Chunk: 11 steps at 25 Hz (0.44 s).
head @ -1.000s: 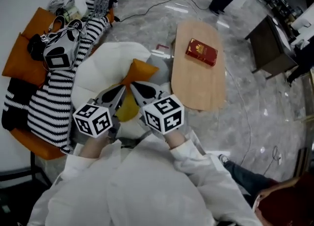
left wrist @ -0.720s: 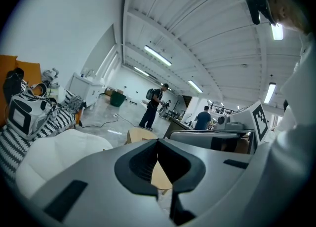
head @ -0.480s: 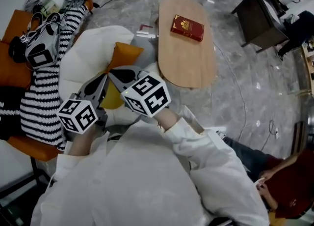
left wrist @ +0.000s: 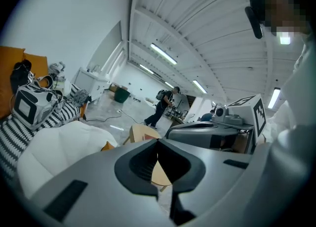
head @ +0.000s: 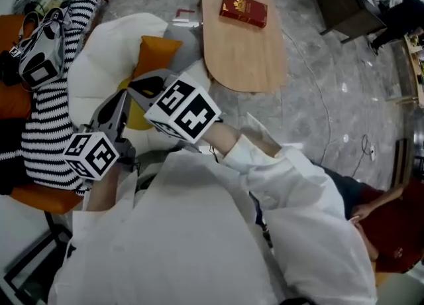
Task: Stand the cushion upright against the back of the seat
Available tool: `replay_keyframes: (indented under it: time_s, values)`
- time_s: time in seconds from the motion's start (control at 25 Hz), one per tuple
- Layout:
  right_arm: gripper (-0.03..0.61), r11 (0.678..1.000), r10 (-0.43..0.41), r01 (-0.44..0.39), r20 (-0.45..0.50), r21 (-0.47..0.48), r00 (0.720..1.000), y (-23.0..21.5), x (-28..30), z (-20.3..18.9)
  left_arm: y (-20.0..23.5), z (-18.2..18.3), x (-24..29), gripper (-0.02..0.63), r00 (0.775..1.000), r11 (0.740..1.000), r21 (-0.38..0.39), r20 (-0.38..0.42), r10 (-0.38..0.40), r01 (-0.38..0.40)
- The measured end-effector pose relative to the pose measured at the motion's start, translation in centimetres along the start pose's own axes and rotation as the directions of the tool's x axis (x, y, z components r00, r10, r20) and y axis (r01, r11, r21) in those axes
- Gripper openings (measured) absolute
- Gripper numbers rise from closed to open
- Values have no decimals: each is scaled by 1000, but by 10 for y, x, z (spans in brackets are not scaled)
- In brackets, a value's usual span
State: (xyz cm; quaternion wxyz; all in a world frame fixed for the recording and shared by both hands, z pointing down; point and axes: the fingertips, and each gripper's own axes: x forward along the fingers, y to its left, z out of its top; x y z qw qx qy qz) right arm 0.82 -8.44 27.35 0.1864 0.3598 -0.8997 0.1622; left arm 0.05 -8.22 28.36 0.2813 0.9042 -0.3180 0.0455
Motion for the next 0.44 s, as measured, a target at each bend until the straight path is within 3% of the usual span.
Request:
replay_keyframes:
  time_s: [0.24, 0.44]
  values:
    - [12, 999, -2, 3, -14, 48, 1000, -1, 0, -9, -2, -6, -1, 8, 1000, 1000, -12, -18, 9, -10]
    - [12, 1000, 20, -19, -45, 24, 999, 2, 5, -13, 6, -10, -4, 8, 1000, 1000, -15, -24, 16, -16]
